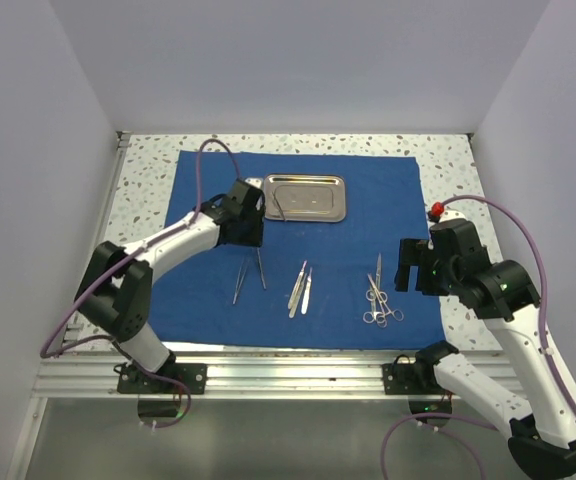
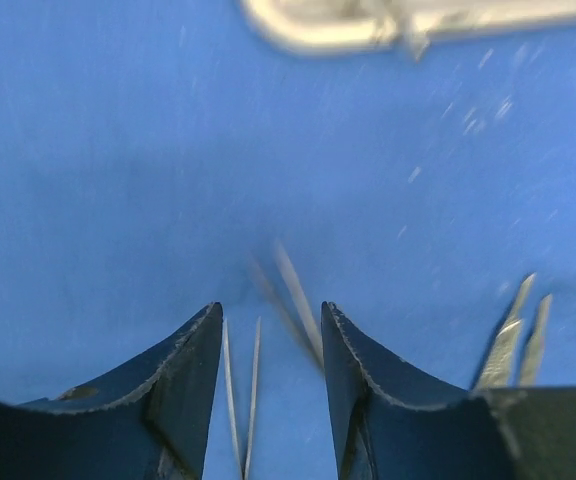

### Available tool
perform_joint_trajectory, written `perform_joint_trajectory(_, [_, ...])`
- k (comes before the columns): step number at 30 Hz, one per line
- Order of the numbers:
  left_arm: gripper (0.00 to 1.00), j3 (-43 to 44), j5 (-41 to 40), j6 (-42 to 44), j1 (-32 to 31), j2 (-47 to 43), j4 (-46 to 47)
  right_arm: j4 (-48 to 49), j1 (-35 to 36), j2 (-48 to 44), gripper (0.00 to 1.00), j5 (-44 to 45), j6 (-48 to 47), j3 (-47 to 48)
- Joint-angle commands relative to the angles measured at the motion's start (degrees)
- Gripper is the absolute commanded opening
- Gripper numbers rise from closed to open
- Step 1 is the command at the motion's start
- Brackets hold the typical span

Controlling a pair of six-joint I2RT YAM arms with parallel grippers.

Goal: Open and lay out the surgical kit
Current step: Place the medical item in the surgical kit, then pick up the medical item from the container.

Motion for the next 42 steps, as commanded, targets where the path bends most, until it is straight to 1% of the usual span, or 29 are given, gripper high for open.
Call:
perform_joint_trajectory(1, [0.48,10.4,-0.4,2.1,-0.1,3.1,2.1,1.6,0.3,0.3,0.91,2.1,0.4,0.2])
perform_joint_trajectory(4, [0.47,16.9,-1.0,2.4,0.0,9.7,0.9,1.6,0.2,0.6,0.91,2.7,0.3,0.5])
perform_joint_trajectory(5, [0.46,21.8,-1.1,2.1,0.0,13.7,0.6,1.6,0.3,0.7,0.92,2.9,0.4,0.6])
perform_joint_trajectory(7, [0.43,27.0,-1.8,1.4,0.0,17.9,-1.3,1.4,0.3,0.8,0.92,2.9,0.3,0.7])
perform_joint_trajectory(8, [0.43,31.9,-1.8,1.0,0.0,21.9,-1.8,1.4,0.3,0.9,0.92,3.1,0.2,0.8])
perform_joint_trajectory(9, [0.42,34.3,-1.7,0.4,0.0,23.9,-2.7,1.4,0.3,1.0,0.92,3.3,0.2,1.0])
perform_joint_trajectory(10, [0.42,38.9,-1.7,-0.1,0.0,25.7,-3.2,1.2,0.2,1.0,0.92,3.3,0.1,1.1])
perform_joint_trajectory(11, [0.42,41.2,-1.9,-0.3,-0.1,29.5,-3.8,1.2,0.2,1.1,0.92,3.4,0.0,1.2])
perform_joint_trajectory(12, [0.42,43.5,-2.2,-1.4,0.0,31.4,-5.8,1.1,0.2,1.1,0.92,3.5,-0.1,1.4])
perform_joint_trajectory(13, [0.42,47.9,-3.0,-1.7,0.0,33.2,-6.8,1.2,0.2,1.3,0.92,3.5,-0.2,1.4])
perform_joint_trajectory(14, [0.41,50.0,-3.5,-2.4,-0.1,36.3,-9.0,1.1,0.3,1.3,0.93,3.6,-0.3,1.6])
perform_joint_trajectory(17, [0.4,56.0,-4.9,-3.7,-0.1,40.7,-12.4,1.5,0.3,1.4,0.93,3.8,-0.7,1.7])
perform_joint_trajectory(19, [0.4,56.9,-6.0,-4.3,-0.1,41.4,-13.1,1.8,0.2,1.5,0.93,4.1,-1.0,1.5])
perform_joint_trajectory(28, [0.4,51.1,-8.7,-5.0,-0.3,38.2,-11.0,2.6,0.2,2.5,0.94,3.5,-1.6,0.9])
perform_joint_trajectory(34, [0.4,50.7,-11.2,-5.3,-0.8,38.0,-11.9,3.0,0.2,3.1,0.94,2.7,-1.7,0.6])
perform_joint_trajectory(38, [0.4,49.1,-11.5,-5.9,-0.9,37.6,-12.0,3.0,0.3,3.1,0.94,2.4,-1.7,0.6])
perform_joint_trajectory(40, [0.4,48.0,-11.0,-6.1,-0.8,37.6,-11.6,3.0,0.2,3.1,0.94,2.2,-1.8,0.6])
perform_joint_trajectory(42, [0.36,47.3,-10.3,-6.5,-0.8,37.6,-11.3,3.1,0.3,3.1,0.94,2.2,-1.8,0.6])
